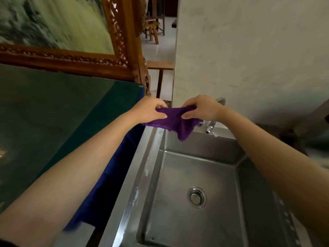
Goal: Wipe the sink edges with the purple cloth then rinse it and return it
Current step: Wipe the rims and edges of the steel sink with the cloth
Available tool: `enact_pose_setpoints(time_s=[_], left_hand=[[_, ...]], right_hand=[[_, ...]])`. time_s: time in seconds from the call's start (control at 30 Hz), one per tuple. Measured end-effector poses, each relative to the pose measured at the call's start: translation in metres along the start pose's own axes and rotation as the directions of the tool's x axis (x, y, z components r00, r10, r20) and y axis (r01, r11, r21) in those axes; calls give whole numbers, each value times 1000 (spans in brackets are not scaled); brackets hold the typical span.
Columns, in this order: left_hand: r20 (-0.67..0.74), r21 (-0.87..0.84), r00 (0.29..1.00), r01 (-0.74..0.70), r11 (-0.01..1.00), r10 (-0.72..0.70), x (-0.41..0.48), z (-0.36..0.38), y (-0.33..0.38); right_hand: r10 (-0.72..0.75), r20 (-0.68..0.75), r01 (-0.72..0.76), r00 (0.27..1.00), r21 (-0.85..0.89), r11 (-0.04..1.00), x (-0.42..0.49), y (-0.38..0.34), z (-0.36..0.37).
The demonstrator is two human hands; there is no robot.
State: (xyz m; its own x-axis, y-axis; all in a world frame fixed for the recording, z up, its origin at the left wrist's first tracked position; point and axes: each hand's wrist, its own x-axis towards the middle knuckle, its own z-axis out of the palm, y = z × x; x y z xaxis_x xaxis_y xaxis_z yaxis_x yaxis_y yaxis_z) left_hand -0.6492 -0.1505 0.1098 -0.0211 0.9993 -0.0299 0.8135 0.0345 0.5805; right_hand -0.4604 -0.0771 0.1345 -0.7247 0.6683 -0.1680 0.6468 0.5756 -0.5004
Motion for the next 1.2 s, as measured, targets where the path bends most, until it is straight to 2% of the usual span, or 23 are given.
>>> enact_pose_setpoints(time_s=[0.2, 0.3, 0.47, 0.53, 0.6, 0.67, 0.77, 0.83, 0.9, 0.97, 1.13, 1.2], left_hand=[[17, -55, 999, 35, 998, -34, 34, 35, -70], [26, -85, 998, 57, 995, -55, 47, 62, -98], [50, -111, 998, 40, 993, -35, 66, 104, -135], [18, -107, 1000, 13, 994, -11, 76, 117, -149], [-57, -125, 998, 12, 992, -20, 87, 127, -162], [-154, -145, 987, 32, 989, -54, 99, 132, -170], [-233, -141, 968, 57, 988, -89, 112, 138, -184], [-248, -125, 963, 73, 989, -102, 114, 144, -198], [-223, -85, 967, 103, 991, -120, 109, 152, -212], [-183, -40, 976, 112, 993, -118, 98, 160, -219], [-203, -23, 976, 74, 997, -77, 81, 170, -227], [-192, -20, 977, 87, 996, -89, 73, 177, -228]], right_hand=[[140, -17, -133, 990, 225, 965, 53, 6, 58], [225, 26, -224, 974, 274, 935, 68, 15, 90], [367, 64, -348, 928, 495, 796, 83, 39, 140], [406, 27, -346, 914, 576, 740, 92, 47, 157], [459, -83, -321, 885, 605, 728, 104, 52, 171], [467, -233, -273, 853, 564, 780, 119, 55, 184], [403, -408, -218, 819, 429, 876, 140, 62, 206], [346, -409, -203, 845, 352, 914, 151, 71, 226], [291, -320, -219, 902, 242, 945, 159, 82, 249], [275, -234, -229, 932, 206, 951, 159, 88, 268], [165, -395, -113, 904, 151, 982, 167, 88, 279], [67, -318, -12, 946, 173, 985, 177, 87, 280]])
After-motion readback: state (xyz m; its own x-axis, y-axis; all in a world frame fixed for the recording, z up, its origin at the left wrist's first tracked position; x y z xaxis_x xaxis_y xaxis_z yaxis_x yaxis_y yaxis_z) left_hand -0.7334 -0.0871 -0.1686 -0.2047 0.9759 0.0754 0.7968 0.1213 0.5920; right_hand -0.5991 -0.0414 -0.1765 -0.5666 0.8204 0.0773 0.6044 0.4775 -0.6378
